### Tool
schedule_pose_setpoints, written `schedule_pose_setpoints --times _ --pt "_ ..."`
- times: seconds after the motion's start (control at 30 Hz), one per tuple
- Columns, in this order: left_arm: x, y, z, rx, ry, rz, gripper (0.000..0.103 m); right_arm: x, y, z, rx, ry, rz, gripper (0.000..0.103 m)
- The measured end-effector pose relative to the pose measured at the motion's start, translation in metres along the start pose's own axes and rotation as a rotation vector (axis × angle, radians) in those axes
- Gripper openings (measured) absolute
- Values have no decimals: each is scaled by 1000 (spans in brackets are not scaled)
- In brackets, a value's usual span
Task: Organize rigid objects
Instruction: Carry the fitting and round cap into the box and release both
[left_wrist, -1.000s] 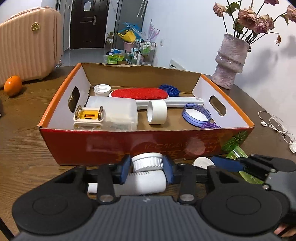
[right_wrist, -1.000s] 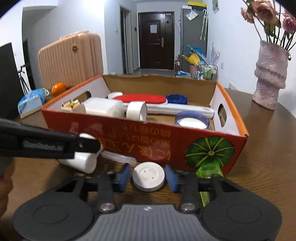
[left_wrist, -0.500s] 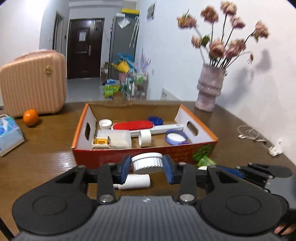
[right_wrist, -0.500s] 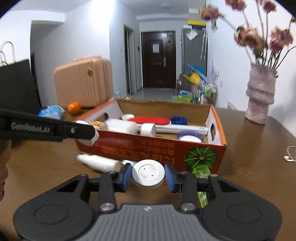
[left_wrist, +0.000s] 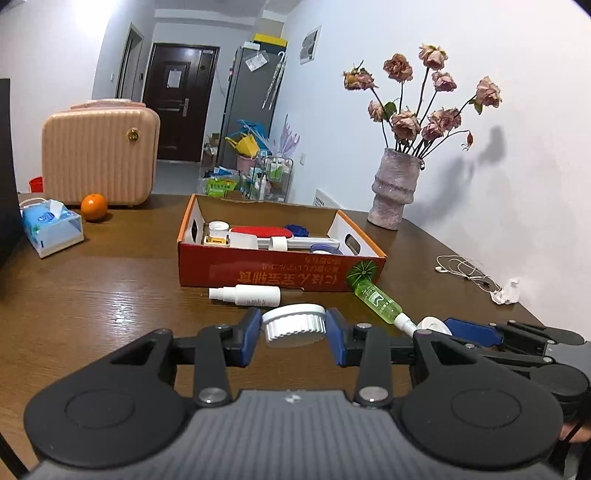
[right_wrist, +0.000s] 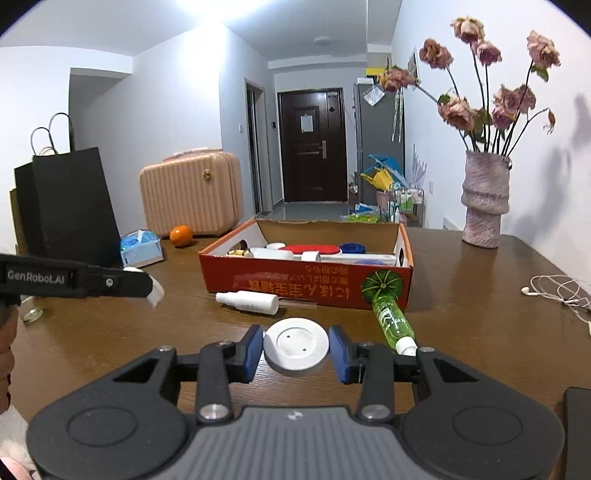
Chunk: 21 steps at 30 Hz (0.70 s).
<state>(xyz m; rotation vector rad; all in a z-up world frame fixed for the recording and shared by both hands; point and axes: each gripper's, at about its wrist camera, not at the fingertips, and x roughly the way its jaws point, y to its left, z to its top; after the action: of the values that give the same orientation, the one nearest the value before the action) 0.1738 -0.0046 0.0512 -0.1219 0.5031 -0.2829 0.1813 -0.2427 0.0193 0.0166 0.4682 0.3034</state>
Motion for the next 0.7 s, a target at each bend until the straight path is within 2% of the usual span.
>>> schedule_pose_setpoints --times 0.2,0.37,0.6,0.7 --pt "6 0 7 -8 -5 -2 39 -20 6 2 -20 -33 1 38" --pt "40 4 35 -8 4 9 39 -11 1 16 -21 -53 7 38" --pt "119 26 94 20 10 36 39 51 -30 64 -21 -57 6 38" --pt "173 47 127 28 49 74 39 90 -50 90 -9 -41 11 38"
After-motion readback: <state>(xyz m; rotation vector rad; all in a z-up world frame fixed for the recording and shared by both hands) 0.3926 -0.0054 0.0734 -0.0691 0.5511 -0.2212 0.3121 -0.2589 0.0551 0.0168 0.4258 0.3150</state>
